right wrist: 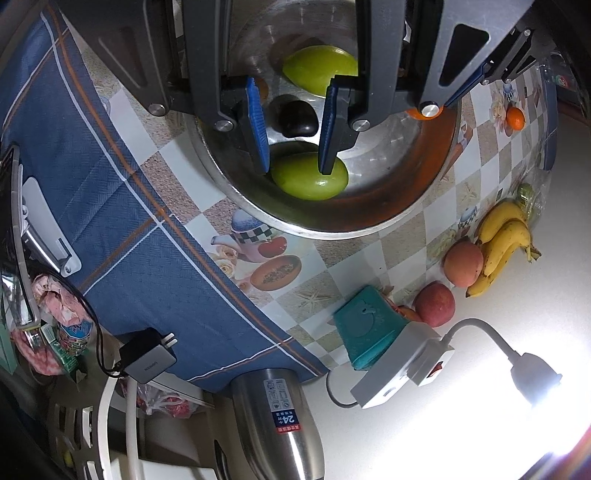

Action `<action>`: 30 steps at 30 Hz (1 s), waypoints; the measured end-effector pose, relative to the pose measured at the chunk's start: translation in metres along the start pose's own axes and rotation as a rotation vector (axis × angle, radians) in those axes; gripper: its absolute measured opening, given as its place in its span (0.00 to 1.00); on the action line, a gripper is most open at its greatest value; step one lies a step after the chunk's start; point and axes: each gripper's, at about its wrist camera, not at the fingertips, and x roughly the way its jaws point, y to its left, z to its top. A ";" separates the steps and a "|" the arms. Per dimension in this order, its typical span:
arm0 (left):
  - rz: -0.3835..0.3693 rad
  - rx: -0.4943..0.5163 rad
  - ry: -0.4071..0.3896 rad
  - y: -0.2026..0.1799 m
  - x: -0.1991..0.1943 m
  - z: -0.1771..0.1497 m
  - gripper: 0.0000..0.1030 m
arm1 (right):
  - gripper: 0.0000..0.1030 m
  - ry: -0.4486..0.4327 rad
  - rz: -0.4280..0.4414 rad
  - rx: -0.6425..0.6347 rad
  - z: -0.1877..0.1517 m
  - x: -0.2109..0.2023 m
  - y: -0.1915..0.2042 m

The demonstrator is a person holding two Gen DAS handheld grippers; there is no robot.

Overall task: Organize fruits
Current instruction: 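Open the right gripper to drop the plum while the left gripper releases the orange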

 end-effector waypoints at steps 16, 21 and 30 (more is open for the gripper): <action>0.002 -0.052 -0.025 0.018 -0.021 0.005 0.45 | 0.28 0.002 -0.009 -0.007 -0.003 -0.003 0.002; 0.045 -0.097 0.004 0.030 -0.028 0.006 0.50 | 0.28 -0.004 -0.012 -0.014 -0.005 -0.007 0.005; 0.128 -0.178 0.051 0.049 -0.037 0.001 0.76 | 0.28 -0.001 -0.024 -0.033 -0.011 -0.010 0.013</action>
